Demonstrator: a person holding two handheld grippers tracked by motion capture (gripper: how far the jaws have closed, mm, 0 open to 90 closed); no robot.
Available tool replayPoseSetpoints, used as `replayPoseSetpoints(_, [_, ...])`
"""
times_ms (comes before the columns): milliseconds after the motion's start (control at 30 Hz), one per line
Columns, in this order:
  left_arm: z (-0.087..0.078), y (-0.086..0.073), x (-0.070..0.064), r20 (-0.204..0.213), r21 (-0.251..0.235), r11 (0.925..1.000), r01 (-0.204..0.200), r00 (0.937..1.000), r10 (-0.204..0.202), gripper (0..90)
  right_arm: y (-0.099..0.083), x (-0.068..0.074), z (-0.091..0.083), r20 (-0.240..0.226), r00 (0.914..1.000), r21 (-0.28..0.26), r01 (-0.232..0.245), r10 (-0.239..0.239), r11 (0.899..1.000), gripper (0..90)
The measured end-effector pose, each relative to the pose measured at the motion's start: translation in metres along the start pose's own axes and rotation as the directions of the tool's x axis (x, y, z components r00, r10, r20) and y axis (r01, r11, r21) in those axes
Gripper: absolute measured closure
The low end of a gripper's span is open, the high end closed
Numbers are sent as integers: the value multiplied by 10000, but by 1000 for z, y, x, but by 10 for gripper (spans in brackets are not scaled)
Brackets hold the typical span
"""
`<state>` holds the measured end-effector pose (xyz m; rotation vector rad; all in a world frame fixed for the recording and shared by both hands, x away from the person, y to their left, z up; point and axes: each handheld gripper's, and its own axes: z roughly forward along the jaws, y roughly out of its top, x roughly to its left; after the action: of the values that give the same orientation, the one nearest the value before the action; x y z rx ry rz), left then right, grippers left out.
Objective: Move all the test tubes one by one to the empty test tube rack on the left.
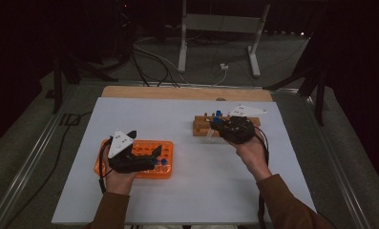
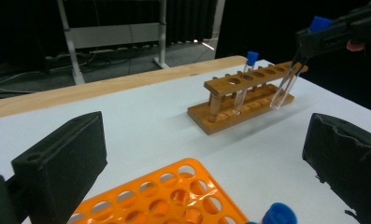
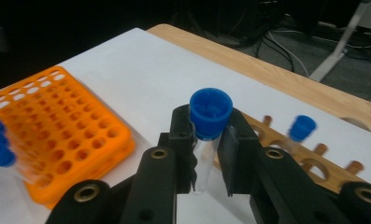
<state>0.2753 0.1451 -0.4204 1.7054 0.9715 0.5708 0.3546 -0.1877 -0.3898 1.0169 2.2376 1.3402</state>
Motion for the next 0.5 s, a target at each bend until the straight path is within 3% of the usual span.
replayPoseSetpoints(500, [25, 12, -22, 686, 312, 9989, -339, 9971, 317, 71, 16, 34, 13, -974, 9950, 68, 218, -210, 9997, 770])
